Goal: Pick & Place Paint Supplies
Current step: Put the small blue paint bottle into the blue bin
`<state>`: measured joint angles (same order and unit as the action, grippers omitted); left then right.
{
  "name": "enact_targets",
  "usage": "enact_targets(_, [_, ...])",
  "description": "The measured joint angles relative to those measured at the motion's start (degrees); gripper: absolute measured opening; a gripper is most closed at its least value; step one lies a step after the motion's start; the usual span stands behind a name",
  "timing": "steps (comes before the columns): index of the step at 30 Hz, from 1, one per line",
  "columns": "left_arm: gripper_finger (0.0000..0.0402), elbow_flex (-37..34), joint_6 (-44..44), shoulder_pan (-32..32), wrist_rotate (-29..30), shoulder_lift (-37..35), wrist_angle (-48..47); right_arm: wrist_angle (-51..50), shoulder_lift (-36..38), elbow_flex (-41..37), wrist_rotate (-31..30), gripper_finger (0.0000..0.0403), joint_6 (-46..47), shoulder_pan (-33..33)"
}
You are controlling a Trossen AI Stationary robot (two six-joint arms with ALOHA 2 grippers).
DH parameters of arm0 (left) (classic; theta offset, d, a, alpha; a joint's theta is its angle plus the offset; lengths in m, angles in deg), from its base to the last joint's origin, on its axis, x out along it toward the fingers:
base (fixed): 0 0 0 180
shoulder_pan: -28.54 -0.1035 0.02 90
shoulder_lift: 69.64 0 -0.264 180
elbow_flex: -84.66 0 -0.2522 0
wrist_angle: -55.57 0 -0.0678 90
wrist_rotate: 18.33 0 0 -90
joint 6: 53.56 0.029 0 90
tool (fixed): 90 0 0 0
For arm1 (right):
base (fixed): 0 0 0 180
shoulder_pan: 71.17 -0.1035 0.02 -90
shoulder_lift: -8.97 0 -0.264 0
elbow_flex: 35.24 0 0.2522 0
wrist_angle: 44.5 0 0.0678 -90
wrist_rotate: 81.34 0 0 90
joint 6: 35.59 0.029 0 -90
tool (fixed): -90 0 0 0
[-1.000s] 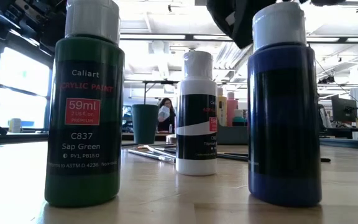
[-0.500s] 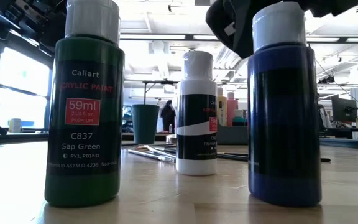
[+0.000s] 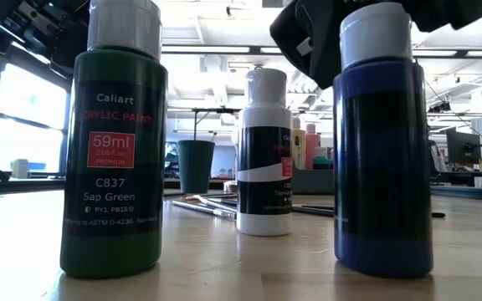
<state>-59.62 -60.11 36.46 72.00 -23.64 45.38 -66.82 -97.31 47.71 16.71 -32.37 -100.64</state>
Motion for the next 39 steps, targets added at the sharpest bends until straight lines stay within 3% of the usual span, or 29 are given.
enact_targets(18, [0.0019, 0.0, 0.0, 0.0, 0.3, 0.0, -0.5, 0.2, 0.1, 0.0, -0.2, 0.0120, 0.0, 0.0])
enact_targets(29, [0.0019, 0.0, 0.0, 0.0, 0.3, 0.0, -0.6, -2.2, 1.7, 0.0, -0.6, 0.0120, 1.0, 0.4])
enact_targets(39, [0.0019, 0.0, -0.4, 0.0, 0.3, 0.0, -0.8, -10.8, 12.4, 0.0, -5.1, 0.0120, 1.7, 3.0])
